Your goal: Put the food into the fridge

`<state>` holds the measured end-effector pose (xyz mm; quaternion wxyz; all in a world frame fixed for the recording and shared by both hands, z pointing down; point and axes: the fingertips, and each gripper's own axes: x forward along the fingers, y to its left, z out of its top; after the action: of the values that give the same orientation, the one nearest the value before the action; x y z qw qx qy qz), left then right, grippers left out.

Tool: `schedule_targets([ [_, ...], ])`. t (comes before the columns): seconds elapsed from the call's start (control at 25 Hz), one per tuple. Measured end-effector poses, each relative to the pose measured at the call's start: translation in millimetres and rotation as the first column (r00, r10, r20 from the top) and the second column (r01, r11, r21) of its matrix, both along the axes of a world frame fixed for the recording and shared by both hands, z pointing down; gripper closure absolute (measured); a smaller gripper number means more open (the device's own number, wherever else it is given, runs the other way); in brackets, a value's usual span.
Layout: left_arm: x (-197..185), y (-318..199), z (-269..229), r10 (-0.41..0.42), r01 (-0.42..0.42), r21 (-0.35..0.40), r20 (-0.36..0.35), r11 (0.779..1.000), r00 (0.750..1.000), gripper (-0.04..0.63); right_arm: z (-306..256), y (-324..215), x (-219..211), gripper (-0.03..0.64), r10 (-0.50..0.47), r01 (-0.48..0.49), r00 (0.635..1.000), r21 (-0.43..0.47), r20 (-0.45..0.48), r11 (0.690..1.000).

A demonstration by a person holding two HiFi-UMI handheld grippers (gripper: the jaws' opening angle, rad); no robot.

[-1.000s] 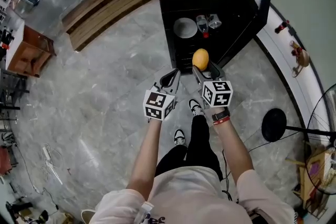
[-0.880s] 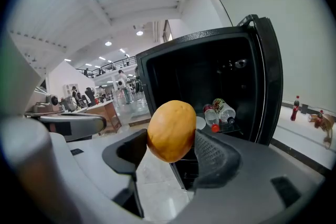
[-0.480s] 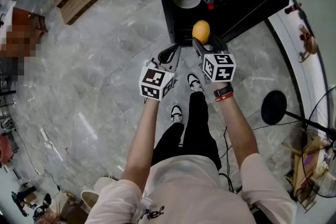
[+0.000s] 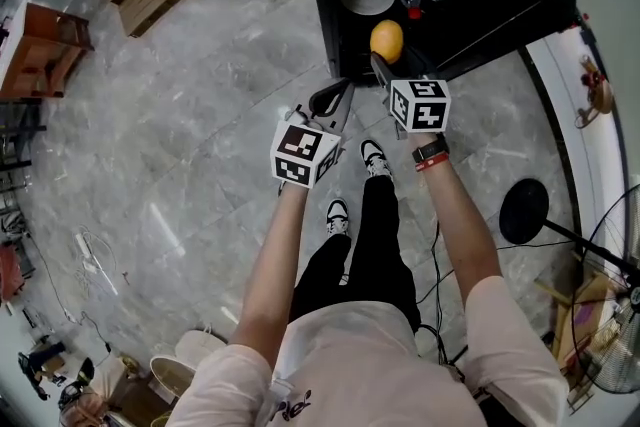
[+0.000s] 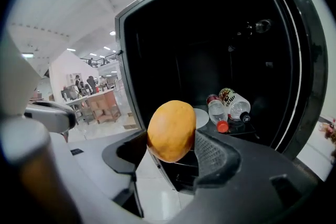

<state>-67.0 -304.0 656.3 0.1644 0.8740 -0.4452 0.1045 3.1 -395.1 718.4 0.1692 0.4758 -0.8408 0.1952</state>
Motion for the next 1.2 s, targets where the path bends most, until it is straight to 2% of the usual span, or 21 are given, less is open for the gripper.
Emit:
schedule_targets([
  [0.24, -11, -10, 0, -0.032, 0.032, 0.002, 0.006, 0.999, 0.999, 0.576, 12, -32, -7, 0.322, -0.022, 0.023, 0.999, 0.017, -0.038, 1.000],
  [0.44, -11, -12, -1, -0.015, 0.015, 0.008, 0.012, 1.000, 1.000, 0.577, 26, -55, -16, 0.322, -0.048, 0.049, 0.997, 0.013, -0.064, 0.999],
  [0.96, -8, -22, 0, -0.022, 0.023, 0.023, -0.036, 0.999, 0.999, 0.575, 43, -122, -29, 0.321, -0.040, 0.040, 0.999, -0.021, -0.029, 0.999],
  [1.2, -13, -23, 7, -0.043, 0.043, 0.009, -0.045, 0.999, 0.998, 0.576, 61, -147, -36, 0.321, -0.054, 0.049, 0.995, -0.057, -0.085, 0.997],
])
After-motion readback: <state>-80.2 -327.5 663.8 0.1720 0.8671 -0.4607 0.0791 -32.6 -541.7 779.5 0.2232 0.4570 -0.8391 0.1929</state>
